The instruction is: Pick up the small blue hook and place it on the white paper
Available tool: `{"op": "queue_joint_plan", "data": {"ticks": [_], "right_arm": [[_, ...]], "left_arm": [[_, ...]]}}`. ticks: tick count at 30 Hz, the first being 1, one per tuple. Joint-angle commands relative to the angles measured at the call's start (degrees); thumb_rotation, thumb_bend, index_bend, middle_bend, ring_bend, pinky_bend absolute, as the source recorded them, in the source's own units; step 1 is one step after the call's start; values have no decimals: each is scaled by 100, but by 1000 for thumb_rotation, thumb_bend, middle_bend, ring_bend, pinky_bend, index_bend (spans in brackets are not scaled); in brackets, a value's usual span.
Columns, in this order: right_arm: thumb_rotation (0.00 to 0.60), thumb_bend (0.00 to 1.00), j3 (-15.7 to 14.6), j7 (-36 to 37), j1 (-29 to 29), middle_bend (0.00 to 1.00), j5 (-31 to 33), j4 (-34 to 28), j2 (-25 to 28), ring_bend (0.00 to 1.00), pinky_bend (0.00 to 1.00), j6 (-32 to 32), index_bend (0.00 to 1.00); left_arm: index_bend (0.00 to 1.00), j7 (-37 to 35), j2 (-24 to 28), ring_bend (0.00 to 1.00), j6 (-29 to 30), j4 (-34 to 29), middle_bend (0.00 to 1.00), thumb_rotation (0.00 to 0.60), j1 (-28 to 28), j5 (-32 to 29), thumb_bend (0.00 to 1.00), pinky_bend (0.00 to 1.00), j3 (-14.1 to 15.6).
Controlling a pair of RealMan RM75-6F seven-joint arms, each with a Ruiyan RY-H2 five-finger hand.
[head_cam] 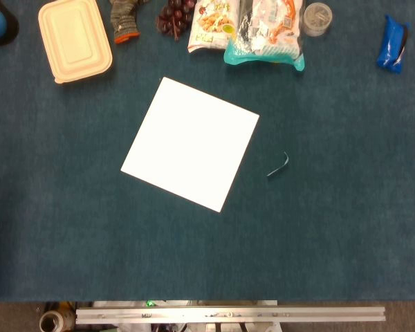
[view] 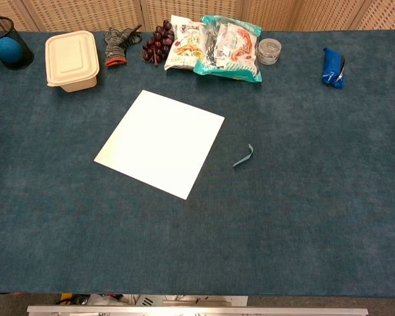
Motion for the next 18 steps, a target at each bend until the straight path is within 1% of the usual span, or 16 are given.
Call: {"op": "queue_joint_plan", "data": {"ticks": [1, 6, 9, 11, 12, 15, 16, 18], "right_arm": [[600, 255, -4, 80, 26, 400, -40, -48, 32, 322, 358, -23, 308], [600, 255, -3, 439, 140, 403, -266, -189, 149, 322, 370, -61, 309], [600, 254, -5, 634, 269, 425, -449, -283, 220, 331, 373, -147, 308], [600, 254, 1, 722, 412, 450, -618, -352, 266, 354, 390, -251, 314], [600, 254, 7, 737, 483, 477, -703, -369, 276, 393, 424, -295, 327], [600, 255, 56, 710, 756, 603, -993, -427, 267, 563, 629, -451, 373], [600, 255, 72, 717, 835, 657, -1061, -441, 249, 628, 711, -501, 401], [600, 255, 101, 768, 1030, 754, -1189, -461, 194, 740, 845, -652, 467]], "left_arm": [[295, 4, -3, 292, -2, 0, 311, 600, 1, -4, 357, 223, 2], [295, -20, -4, 292, 55, 6, 311, 600, 26, 7, 357, 223, 0], [295, -34, -8, 292, 61, 13, 311, 600, 30, 6, 357, 223, 0], [295, -44, -13, 292, 66, 20, 311, 600, 35, 19, 357, 223, 9], [295, -47, -14, 292, 69, 24, 311, 600, 38, 23, 357, 223, 14], [295, -66, -13, 292, 80, 31, 311, 600, 57, 19, 357, 223, 27], [295, -77, -12, 292, 88, 35, 311, 600, 64, 15, 357, 223, 26], [295, -107, -7, 292, 109, 48, 311, 600, 86, 2, 357, 223, 27]]}}
